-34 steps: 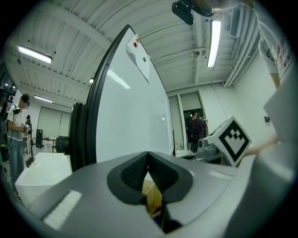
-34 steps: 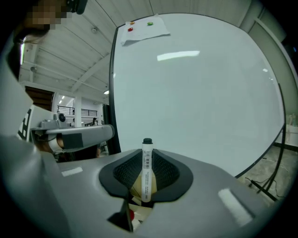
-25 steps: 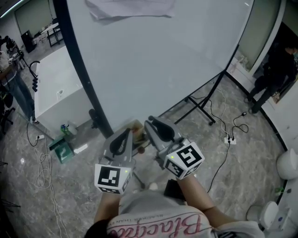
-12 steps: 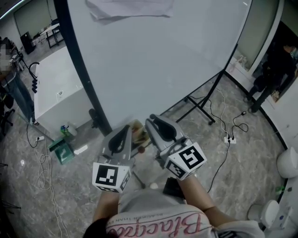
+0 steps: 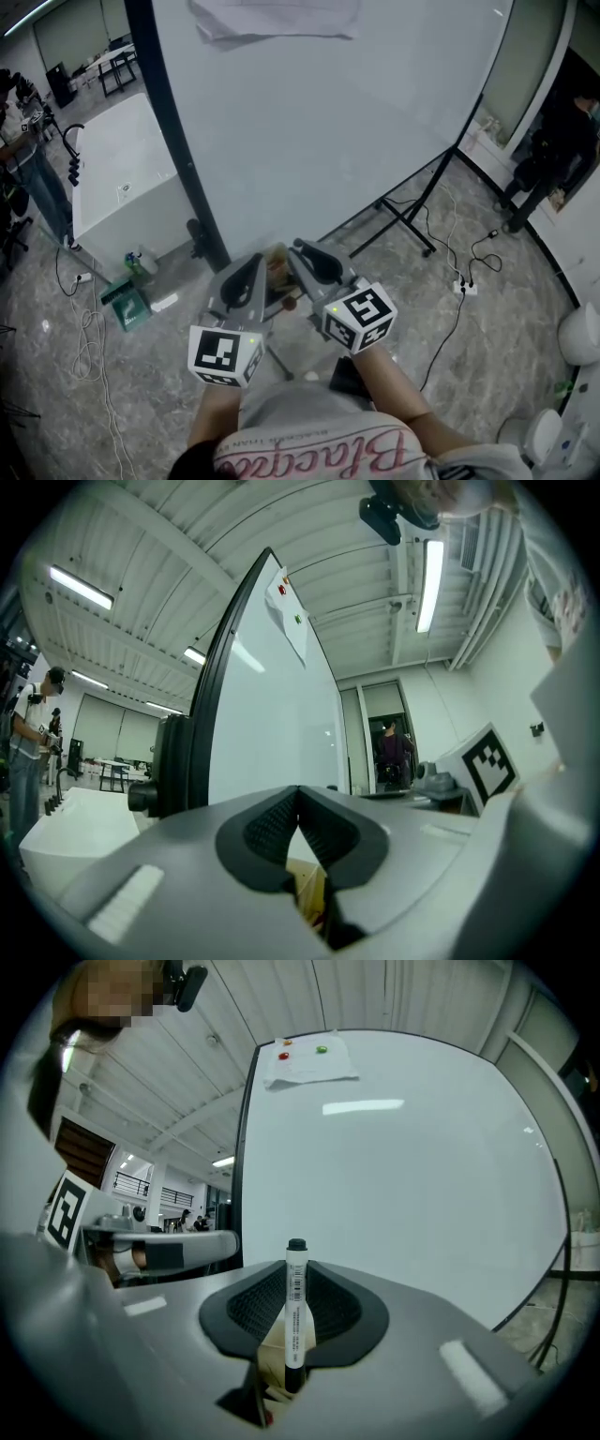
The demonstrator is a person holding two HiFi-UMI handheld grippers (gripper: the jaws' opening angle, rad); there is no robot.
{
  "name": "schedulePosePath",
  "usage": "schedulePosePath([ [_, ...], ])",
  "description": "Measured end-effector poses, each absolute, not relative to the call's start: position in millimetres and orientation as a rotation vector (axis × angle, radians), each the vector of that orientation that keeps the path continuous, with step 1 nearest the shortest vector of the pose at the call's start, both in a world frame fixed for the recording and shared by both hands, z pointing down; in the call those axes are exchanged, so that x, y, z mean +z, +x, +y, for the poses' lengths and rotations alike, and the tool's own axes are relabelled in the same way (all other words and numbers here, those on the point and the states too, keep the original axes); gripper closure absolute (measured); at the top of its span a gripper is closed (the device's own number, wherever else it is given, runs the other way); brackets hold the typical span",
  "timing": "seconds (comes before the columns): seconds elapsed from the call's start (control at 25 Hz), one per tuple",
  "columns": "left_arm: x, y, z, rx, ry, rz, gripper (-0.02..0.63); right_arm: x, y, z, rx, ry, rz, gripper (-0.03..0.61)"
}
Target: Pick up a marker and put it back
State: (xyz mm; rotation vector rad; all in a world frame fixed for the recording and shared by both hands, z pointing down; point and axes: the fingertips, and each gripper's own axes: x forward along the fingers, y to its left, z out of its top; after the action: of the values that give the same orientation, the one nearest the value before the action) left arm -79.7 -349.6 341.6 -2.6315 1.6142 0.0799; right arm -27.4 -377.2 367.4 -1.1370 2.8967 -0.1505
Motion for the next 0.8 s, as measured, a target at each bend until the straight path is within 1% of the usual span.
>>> schedulePosePath([
  [0.4, 348.7, -74.5, -354.8, 0.065, -2.66, 1.609, 0.614, 421.3, -32.6, -386.4, -0.445, -1.161, 3.008, 0.512],
  [0.8, 351.4, -77.9, -354.8, 0.054, -2.643, 1.641, 0.614, 433.9, -29.4, -409.1, -0.408, -1.23, 3.04, 0.503],
])
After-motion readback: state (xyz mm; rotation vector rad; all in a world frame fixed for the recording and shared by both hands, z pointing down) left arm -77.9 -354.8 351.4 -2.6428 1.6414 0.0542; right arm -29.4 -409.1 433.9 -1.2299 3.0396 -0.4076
